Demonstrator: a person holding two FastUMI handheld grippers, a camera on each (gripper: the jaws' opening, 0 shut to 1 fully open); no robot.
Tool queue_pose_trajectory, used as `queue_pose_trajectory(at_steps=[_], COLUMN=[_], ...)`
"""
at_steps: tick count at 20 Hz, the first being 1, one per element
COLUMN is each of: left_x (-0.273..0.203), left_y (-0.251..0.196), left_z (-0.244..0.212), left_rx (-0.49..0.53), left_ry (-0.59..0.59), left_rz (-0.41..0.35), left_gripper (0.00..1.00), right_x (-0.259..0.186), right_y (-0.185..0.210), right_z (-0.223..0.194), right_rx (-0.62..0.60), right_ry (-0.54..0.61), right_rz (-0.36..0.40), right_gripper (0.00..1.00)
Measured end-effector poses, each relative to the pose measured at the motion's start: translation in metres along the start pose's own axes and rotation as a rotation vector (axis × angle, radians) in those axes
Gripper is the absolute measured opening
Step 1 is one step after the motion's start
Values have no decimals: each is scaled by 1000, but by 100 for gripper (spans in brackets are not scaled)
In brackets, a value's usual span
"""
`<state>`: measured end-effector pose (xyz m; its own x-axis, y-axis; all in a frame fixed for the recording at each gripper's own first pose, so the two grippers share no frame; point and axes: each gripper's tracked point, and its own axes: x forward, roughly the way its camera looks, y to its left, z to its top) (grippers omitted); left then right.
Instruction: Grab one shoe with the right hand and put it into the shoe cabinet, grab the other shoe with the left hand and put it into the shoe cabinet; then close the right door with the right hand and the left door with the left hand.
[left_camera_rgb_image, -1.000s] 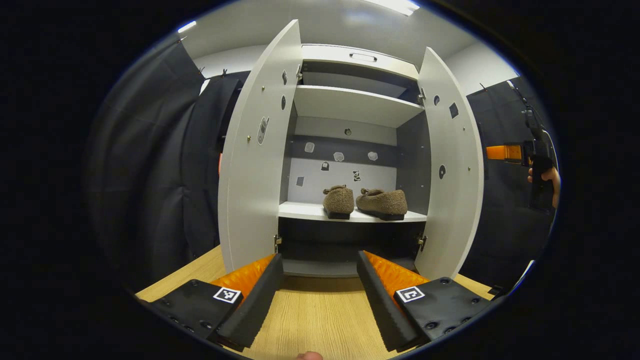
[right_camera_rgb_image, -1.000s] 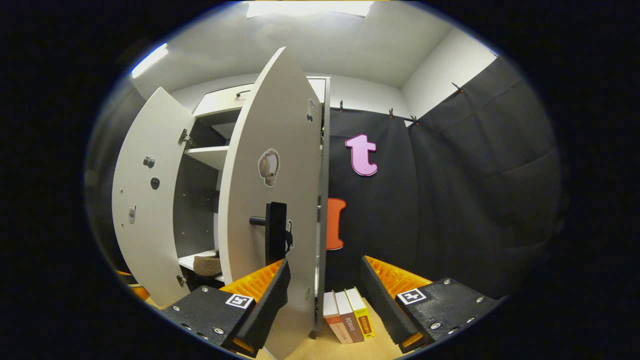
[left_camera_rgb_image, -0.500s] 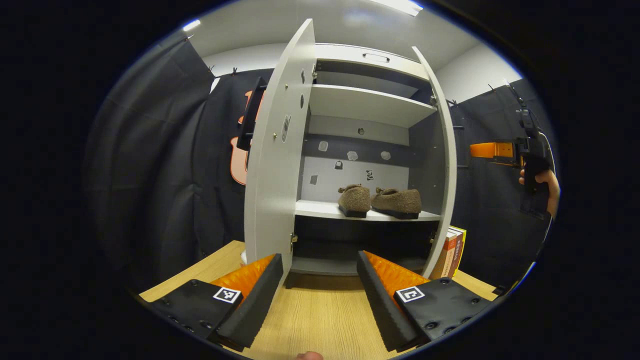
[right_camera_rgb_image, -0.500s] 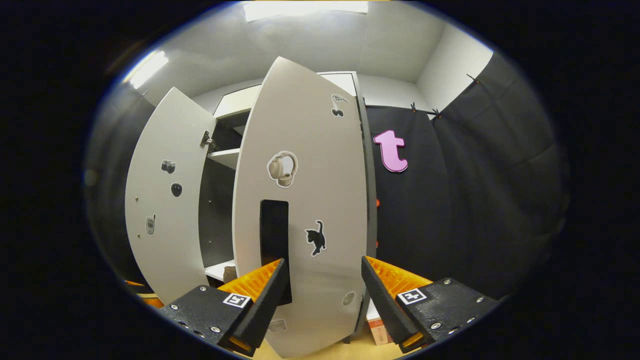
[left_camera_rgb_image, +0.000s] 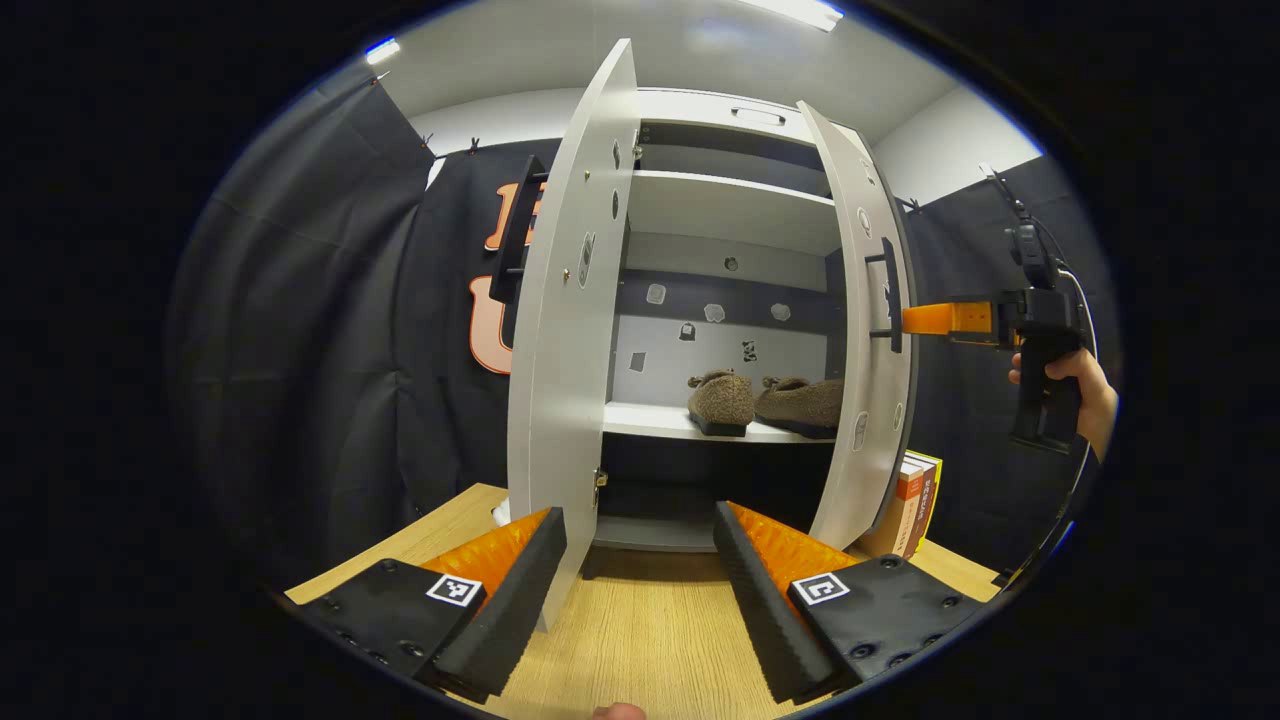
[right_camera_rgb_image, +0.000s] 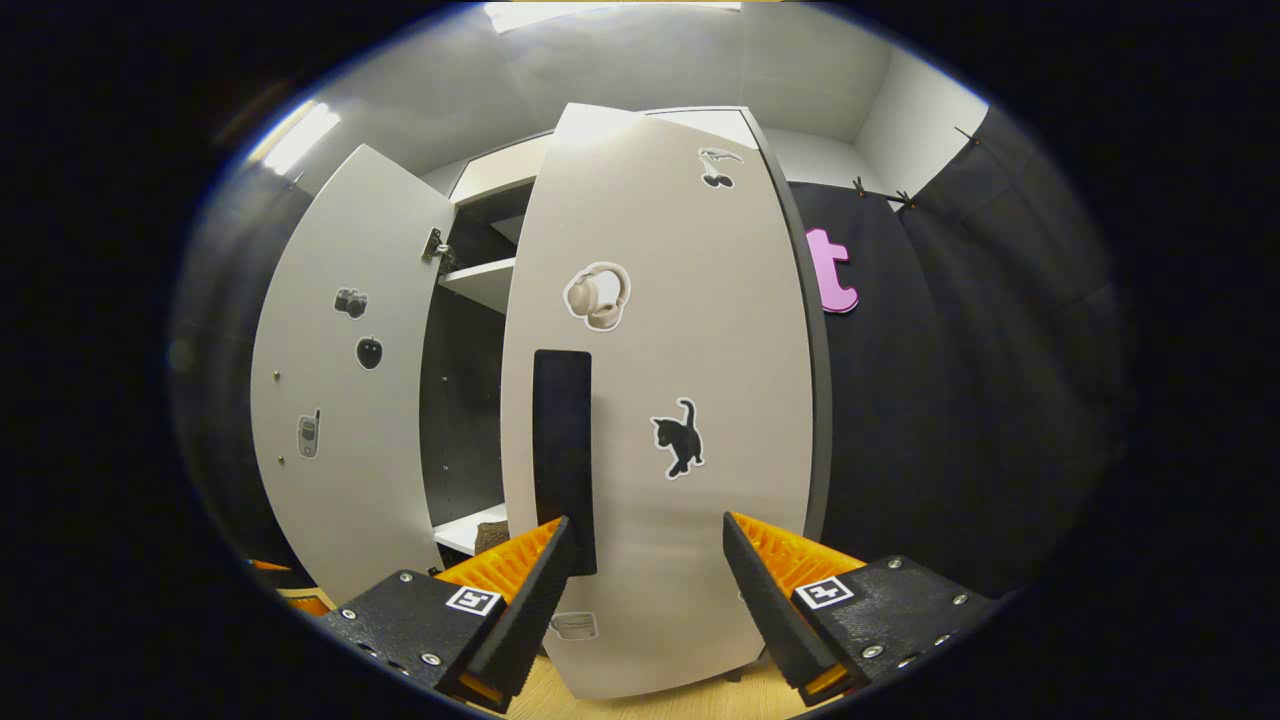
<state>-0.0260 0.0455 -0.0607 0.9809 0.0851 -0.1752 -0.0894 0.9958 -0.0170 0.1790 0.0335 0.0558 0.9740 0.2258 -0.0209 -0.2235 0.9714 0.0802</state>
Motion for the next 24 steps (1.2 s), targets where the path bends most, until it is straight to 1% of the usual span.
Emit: queue_pose_trajectory(at_steps=[4,11,17,19,24], left_x=[1,0,-2,-2,-1], left_y=[-1,-5,-6,-5,-5], left_z=[0,2,3,2,0], left_rx=[2,14,22,14,-1], left_ry=[-1,-6,-4,-2,17], left_rz=[-5,-18,-27,-25,-33], left_gripper=[97,97,96,96,96], right_x=[12,28,38,41,41], right_y=[2,10,14,15,14], right_z=[-3,-6,-8,-10,-10], right_rx=[-24,3,31,48,50], right_ry=[-12,9,13,15,14], right_rz=[-3,3,-11,-16,-13], right_gripper=[91,91,91,91,91])
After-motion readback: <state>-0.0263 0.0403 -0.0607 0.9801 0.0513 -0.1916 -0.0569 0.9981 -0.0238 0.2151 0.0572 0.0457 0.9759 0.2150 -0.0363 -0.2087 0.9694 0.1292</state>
